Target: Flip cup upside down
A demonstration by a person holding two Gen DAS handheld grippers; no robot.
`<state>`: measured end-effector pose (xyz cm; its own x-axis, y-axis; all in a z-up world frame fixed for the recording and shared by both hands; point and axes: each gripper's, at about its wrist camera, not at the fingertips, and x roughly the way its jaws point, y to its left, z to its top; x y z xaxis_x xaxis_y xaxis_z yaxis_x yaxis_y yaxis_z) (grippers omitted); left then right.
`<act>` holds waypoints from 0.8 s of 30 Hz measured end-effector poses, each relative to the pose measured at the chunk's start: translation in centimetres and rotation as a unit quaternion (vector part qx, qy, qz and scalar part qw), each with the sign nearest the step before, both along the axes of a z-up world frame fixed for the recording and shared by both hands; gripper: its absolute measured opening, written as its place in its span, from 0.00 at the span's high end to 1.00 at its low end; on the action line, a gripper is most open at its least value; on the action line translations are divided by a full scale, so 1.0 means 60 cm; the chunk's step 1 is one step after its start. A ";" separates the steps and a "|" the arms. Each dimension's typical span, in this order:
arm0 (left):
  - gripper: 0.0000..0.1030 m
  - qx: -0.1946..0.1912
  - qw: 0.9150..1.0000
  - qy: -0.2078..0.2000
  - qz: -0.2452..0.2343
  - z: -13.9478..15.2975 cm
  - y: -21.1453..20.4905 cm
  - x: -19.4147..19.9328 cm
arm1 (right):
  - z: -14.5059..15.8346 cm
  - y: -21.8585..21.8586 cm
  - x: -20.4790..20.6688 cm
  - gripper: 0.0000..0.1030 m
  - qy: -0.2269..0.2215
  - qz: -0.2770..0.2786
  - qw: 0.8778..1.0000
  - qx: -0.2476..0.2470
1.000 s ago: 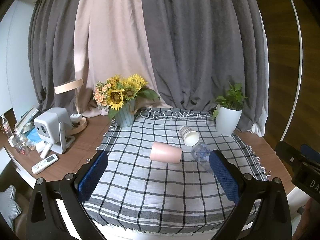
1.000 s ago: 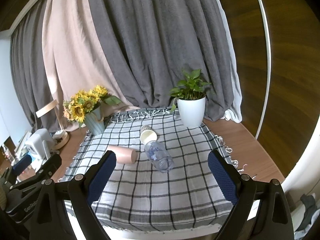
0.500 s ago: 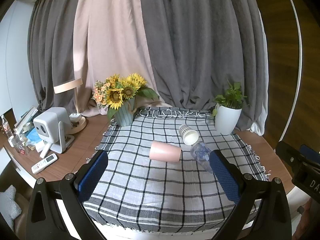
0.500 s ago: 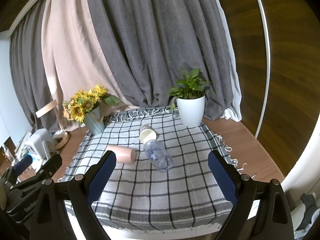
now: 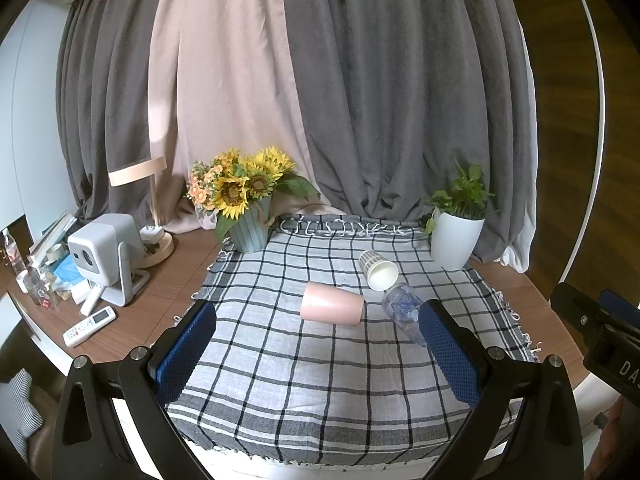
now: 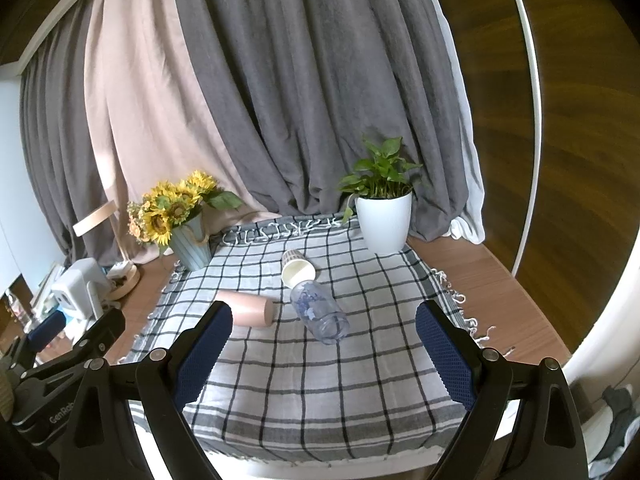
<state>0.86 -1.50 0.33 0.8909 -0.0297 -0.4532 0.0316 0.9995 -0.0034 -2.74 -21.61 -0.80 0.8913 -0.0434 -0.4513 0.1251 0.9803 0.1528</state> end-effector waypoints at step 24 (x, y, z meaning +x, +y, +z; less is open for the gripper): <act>0.00 -0.002 1.000 0.002 0.001 0.000 0.006 0.000 | -0.003 0.001 -0.001 0.09 -0.001 0.000 1.000 0.001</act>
